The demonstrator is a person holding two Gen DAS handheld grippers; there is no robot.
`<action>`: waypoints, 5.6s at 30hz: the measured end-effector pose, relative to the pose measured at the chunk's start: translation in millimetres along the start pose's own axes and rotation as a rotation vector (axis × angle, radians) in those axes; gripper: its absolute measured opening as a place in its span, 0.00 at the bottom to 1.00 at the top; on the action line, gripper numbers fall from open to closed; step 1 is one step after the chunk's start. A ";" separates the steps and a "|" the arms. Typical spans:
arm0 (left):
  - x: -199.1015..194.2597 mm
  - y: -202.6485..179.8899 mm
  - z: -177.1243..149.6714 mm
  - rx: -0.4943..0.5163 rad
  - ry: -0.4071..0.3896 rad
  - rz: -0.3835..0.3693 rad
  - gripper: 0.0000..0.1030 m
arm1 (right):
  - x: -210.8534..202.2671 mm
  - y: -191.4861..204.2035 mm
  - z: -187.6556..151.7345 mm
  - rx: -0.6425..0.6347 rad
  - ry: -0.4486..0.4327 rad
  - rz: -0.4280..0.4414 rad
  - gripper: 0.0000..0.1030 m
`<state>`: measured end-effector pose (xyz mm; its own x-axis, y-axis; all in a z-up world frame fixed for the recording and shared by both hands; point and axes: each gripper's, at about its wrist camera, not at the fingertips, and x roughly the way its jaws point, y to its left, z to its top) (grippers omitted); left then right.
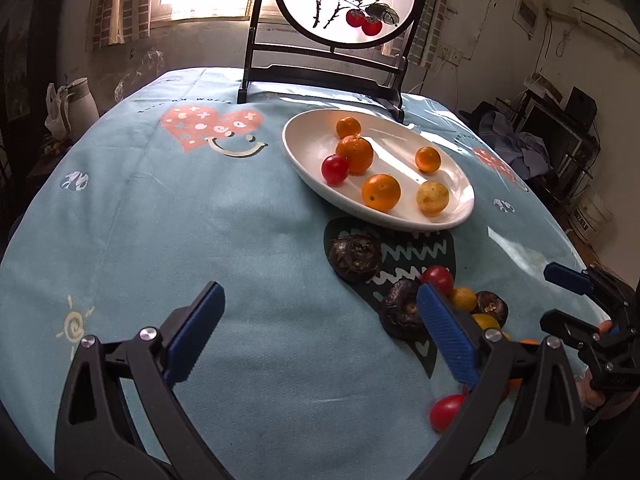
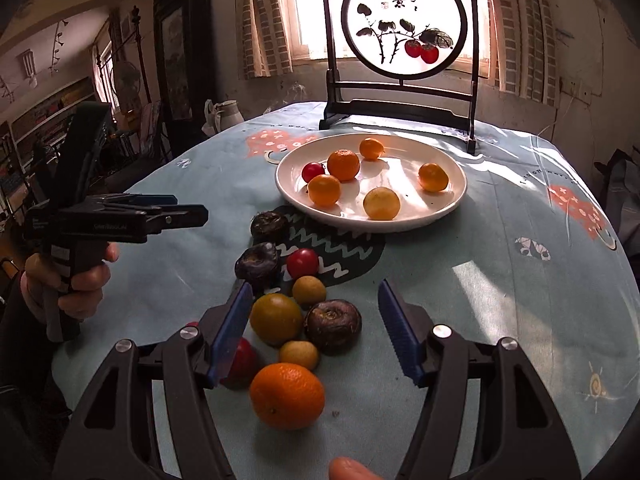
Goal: Organize fruits
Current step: 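Grasp a red tomato with the left tool while the right tool grasps an orange, then place the tomato and orange on the plate and open both tools, then withdraw both tools from the plate toward the remaining fruits, then grasp a red tomato with the right tool while the left tool grasps a dark fruit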
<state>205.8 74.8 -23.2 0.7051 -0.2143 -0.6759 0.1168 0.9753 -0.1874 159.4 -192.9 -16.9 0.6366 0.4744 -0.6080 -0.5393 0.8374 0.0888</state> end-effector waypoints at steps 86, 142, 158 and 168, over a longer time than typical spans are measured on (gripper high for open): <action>2.4 -60.5 -22.7 0.382 0.161 -0.344 0.30 | 0.4 -26.0 -12.9 0.226 0.047 0.109 0.43; 28.0 9.6 40.4 0.009 -0.028 0.212 0.96 | 15.5 29.7 -11.0 -0.167 0.093 0.245 0.64; 11.3 -4.0 33.3 0.047 -0.058 0.164 0.97 | 51.2 64.9 -28.3 -0.143 0.281 0.099 0.51; 4.8 -18.8 20.9 0.178 -0.019 0.022 0.96 | 23.6 44.5 -38.0 -0.003 0.190 0.066 0.37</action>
<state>221.6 56.5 -8.0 0.7215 -0.1934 -0.6648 0.2222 0.9741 -0.0421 129.5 -154.8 -57.2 0.4842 0.4684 -0.7390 -0.5785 0.8050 0.1312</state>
